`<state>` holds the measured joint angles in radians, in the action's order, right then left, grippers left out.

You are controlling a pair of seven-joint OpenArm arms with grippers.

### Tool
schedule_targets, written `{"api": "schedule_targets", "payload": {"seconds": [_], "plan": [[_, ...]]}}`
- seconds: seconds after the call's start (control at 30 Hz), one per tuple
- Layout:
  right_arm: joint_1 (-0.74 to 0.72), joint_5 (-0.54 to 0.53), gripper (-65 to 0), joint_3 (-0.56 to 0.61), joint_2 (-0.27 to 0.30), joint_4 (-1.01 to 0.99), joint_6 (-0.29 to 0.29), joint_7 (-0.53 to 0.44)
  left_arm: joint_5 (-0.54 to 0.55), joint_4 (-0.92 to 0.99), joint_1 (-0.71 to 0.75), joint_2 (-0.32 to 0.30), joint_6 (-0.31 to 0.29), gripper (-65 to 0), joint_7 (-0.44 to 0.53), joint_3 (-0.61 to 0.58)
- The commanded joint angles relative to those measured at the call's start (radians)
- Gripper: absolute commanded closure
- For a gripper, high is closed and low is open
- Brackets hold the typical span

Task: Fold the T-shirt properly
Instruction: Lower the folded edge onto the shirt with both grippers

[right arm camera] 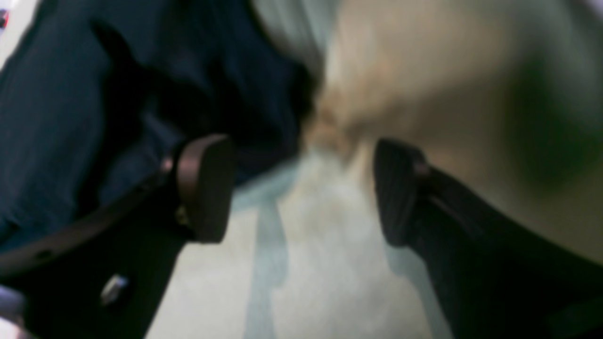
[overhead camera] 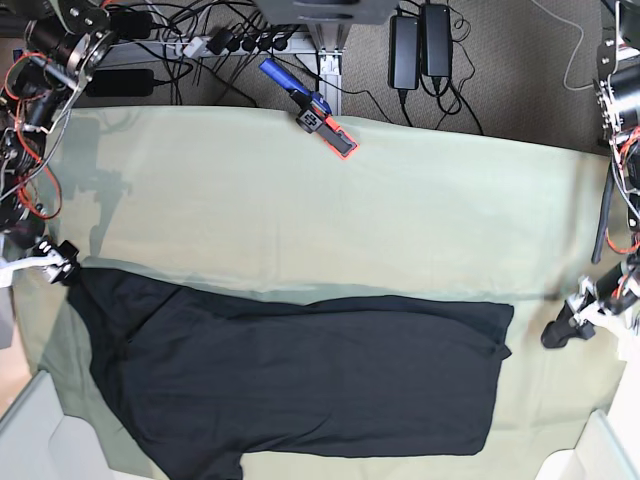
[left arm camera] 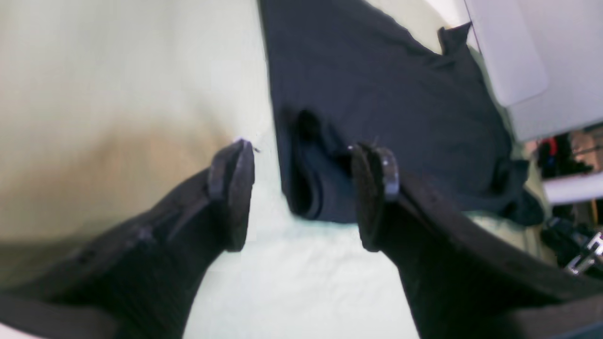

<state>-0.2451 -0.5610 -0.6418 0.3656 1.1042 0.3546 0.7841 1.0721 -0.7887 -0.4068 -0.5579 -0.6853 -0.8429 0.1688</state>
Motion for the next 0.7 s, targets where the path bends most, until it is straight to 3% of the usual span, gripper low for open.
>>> {"api": "schedule_targets", "payload": {"seconds": [0.0,0.13,0.3,0.67], "plan": [[-0.023,-0.024,-44.7,0.000,-0.004,0.016,0.053,-0.025,0.030,-0.017,-0.019,-0.018,-0.013,-36.6,0.014,0.004],[-0.032,-0.027,-44.7,0.000,-0.069,0.010,0.053,-0.072,0.039,-0.017,-0.003,-0.012,-0.013,-36.6,0.004,0.004],[-0.046,-0.027,-44.7,0.000,-0.112,0.009,0.050,-0.113,0.040,-0.017,-0.003,-0.010,-0.013,-36.6,-0.004,0.004],[-0.109,-0.022,-44.5,0.000,-0.119,0.009,0.050,-0.134,0.091,-0.016,0.015,0.014,-0.013,-36.6,-0.029,0.004]]}}
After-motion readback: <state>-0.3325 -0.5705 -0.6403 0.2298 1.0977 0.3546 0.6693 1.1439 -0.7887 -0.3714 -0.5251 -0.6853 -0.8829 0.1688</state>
